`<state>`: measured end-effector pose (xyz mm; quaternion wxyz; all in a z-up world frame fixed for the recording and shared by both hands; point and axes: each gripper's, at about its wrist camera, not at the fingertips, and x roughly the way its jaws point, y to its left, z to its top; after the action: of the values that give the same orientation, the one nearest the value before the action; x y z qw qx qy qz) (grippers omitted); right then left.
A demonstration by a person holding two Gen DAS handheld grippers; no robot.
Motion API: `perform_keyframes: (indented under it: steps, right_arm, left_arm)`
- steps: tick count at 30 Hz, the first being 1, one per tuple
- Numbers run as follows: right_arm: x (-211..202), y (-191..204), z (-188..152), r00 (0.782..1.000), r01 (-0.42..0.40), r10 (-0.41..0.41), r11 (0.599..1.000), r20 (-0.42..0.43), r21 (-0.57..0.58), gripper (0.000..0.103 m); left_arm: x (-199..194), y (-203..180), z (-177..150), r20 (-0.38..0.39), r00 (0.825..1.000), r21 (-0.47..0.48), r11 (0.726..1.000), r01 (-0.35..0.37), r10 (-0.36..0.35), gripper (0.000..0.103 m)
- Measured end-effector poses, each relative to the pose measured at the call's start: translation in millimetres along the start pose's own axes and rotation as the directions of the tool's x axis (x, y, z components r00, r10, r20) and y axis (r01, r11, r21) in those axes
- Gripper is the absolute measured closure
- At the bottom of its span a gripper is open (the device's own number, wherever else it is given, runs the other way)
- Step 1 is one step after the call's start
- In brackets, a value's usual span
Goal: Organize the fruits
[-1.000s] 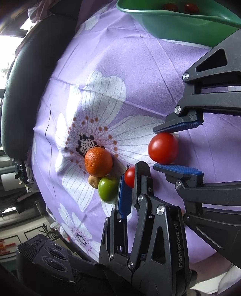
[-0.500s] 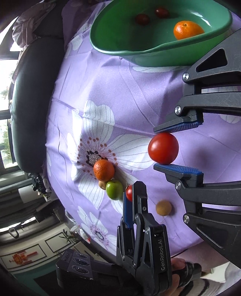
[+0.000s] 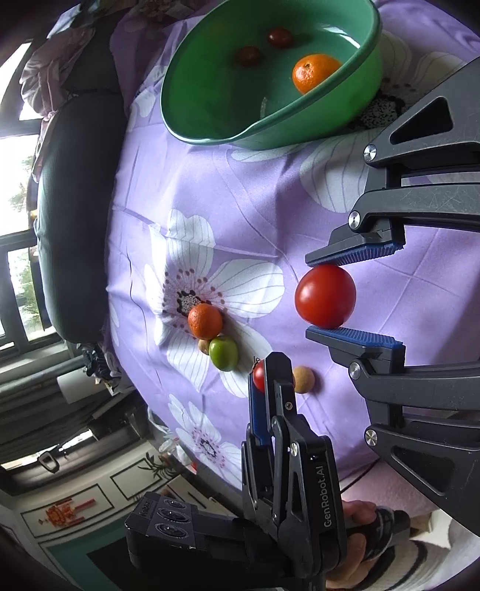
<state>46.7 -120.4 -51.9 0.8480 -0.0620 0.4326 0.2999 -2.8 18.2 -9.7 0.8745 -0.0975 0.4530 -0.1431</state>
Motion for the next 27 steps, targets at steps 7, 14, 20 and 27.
perform_keyframes:
  steps: [7, 14, 20, 27]
  right_arm:
    - [-15, -1, -5, 0.999, 0.001, -0.002, 1.000, 0.032, 0.016, 0.069]
    - [-28, -4, -6, 0.998, 0.004, -0.005, 1.000, 0.064, 0.023, 0.069]
    - [-38, -8, -5, 0.995, 0.009, -0.012, 1.000, 0.095, 0.028, 0.069]
    - [-46, -18, -3, 0.992, 0.019, -0.025, 0.999, 0.123, 0.050, 0.069]
  left_arm:
    - [-5, -14, 1, 0.013, 1.000, 0.028, 1.000, -0.002, 0.002, 0.075]
    - [-8, -26, 5, 0.025, 1.000, 0.060, 0.998, -0.005, 0.003, 0.075]
    - [-6, -35, 13, 0.028, 1.000, 0.089, 0.996, 0.002, -0.004, 0.075]
    - [-4, -49, 24, 0.040, 0.999, 0.125, 0.992, 0.011, -0.016, 0.075]
